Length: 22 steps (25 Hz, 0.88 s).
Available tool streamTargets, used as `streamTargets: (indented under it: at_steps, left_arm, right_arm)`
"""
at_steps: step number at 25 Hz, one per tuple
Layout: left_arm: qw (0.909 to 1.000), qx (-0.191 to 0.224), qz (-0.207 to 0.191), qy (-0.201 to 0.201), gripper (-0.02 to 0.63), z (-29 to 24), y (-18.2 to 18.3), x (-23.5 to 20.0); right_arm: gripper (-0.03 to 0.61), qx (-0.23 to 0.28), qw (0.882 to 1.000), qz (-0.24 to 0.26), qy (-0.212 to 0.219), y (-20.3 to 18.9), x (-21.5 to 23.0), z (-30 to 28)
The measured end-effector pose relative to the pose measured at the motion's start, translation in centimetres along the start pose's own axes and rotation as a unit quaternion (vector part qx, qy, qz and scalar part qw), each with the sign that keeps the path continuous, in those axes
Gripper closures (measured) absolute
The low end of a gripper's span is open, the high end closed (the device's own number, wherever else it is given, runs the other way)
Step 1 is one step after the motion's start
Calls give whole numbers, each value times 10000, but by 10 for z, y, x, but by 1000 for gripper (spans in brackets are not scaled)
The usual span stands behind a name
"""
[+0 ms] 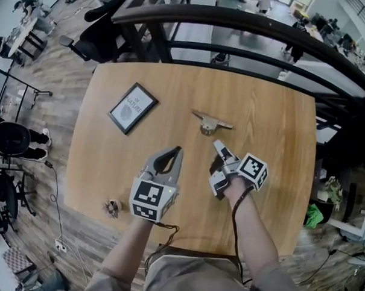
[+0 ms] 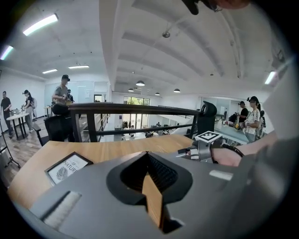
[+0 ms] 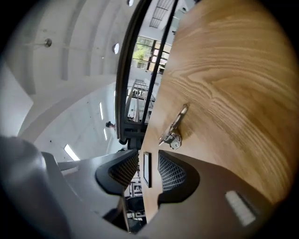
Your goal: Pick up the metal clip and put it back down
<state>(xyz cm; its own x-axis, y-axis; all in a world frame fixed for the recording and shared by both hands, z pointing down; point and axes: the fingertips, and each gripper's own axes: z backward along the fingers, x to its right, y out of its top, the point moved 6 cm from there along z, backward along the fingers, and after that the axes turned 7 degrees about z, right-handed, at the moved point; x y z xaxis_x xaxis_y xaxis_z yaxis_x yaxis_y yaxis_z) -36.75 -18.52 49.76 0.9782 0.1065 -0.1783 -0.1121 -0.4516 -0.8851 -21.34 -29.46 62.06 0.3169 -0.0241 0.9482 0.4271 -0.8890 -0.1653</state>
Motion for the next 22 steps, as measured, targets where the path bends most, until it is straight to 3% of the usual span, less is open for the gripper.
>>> streamTargets:
  at_steps: [6, 11, 22]
  left_arm:
    - [9996, -179, -5, -230, 612, -30, -24, -28]
    - [9992, -152, 266, -251, 612, -39, -36, -44]
    - [9982, -276, 465, -245, 612, -40, -63, -50]
  right_arm:
    - [436, 302, 9974, -617, -200, -1, 34, -29]
    - [436, 505, 9937, -992, -143, 1, 51, -53]
    - [440, 658, 9933, -914, 271, 8, 48, -90]
